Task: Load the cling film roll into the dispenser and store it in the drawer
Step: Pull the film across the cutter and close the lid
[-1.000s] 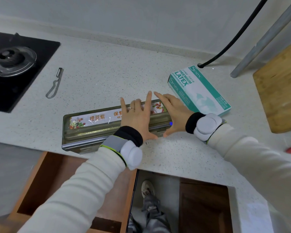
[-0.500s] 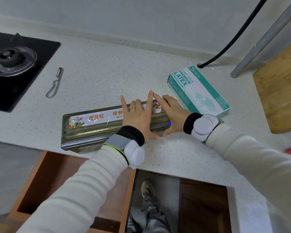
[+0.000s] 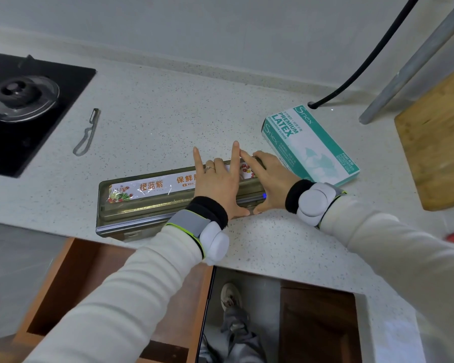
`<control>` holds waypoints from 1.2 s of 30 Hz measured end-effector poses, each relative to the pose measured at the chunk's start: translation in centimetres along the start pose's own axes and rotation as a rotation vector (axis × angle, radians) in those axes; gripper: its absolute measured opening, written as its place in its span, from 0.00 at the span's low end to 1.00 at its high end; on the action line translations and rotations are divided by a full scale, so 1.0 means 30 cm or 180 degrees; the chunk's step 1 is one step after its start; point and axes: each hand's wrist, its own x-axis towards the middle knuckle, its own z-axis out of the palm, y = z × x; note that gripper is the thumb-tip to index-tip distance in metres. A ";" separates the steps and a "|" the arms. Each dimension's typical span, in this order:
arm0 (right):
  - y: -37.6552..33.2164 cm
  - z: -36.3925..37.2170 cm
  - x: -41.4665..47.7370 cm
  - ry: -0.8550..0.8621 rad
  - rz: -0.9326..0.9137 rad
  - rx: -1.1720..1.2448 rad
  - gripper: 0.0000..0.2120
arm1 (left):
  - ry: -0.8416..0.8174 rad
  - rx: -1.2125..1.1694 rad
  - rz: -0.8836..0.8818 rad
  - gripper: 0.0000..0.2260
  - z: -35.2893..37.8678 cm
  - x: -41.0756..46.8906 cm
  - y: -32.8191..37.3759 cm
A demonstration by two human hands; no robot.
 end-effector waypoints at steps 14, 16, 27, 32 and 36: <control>0.000 0.004 0.005 0.0041 -0.0023 -0.0262 0.60 | -0.0112 0.0177 0.0142 0.61 -0.019 0.015 -0.002; 0.000 0.006 0.006 0.0036 -0.0013 -0.0306 0.60 | -0.0139 0.0227 0.0152 0.61 -0.023 0.016 -0.002; -0.006 0.004 0.007 -0.0021 0.0017 -0.0524 0.59 | -0.0090 0.0254 0.0172 0.61 -0.021 0.017 -0.009; -0.014 -0.011 0.012 -0.0199 0.0059 -0.0604 0.62 | -0.0062 0.0111 0.0139 0.63 -0.023 0.004 -0.015; -0.018 -0.013 0.013 -0.0279 0.0112 -0.0604 0.64 | -0.0071 0.0013 0.0130 0.64 -0.024 -0.007 -0.028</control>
